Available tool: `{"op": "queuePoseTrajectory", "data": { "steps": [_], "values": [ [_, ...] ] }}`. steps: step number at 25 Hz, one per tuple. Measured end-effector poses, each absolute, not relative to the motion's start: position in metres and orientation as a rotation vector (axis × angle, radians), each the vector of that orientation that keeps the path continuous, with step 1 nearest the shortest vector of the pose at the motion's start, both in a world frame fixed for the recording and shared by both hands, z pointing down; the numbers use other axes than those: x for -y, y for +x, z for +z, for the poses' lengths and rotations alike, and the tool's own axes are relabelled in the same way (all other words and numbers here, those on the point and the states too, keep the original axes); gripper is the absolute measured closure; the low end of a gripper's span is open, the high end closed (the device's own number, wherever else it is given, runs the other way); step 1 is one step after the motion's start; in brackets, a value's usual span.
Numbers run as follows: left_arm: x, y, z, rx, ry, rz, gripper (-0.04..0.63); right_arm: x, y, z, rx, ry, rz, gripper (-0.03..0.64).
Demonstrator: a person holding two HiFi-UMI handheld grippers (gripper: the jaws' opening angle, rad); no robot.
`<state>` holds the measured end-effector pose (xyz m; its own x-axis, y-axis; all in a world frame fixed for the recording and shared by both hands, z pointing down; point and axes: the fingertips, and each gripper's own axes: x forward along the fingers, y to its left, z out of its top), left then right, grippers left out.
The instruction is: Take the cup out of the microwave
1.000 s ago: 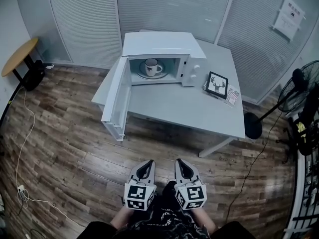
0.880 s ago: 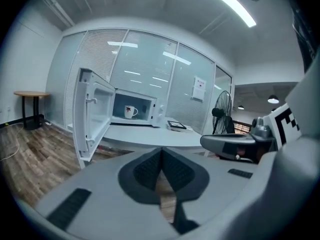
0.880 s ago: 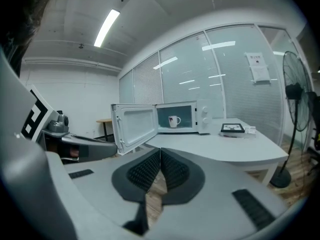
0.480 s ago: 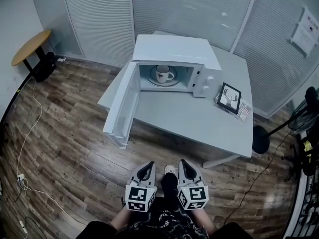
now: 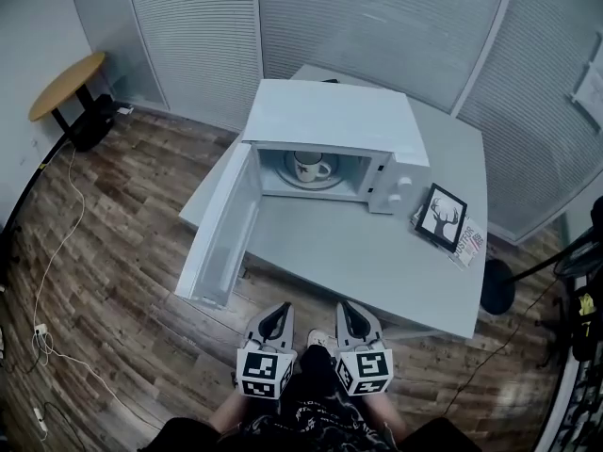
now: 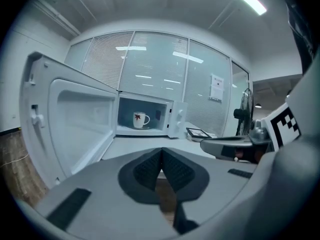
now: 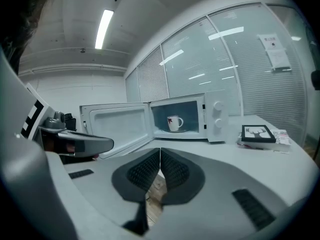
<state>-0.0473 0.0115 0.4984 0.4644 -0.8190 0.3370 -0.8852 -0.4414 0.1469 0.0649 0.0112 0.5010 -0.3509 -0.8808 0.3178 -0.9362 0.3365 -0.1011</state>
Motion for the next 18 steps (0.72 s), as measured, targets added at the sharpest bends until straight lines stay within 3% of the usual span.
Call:
{"op": "queuePoseTrajectory", "data": {
  "steps": [18],
  "values": [
    [0.094,0.002,0.498,1.629,2.288,0.300,0.589,0.110,0.112,0.504,2.514,1.457,0.400,0.612]
  ]
}}
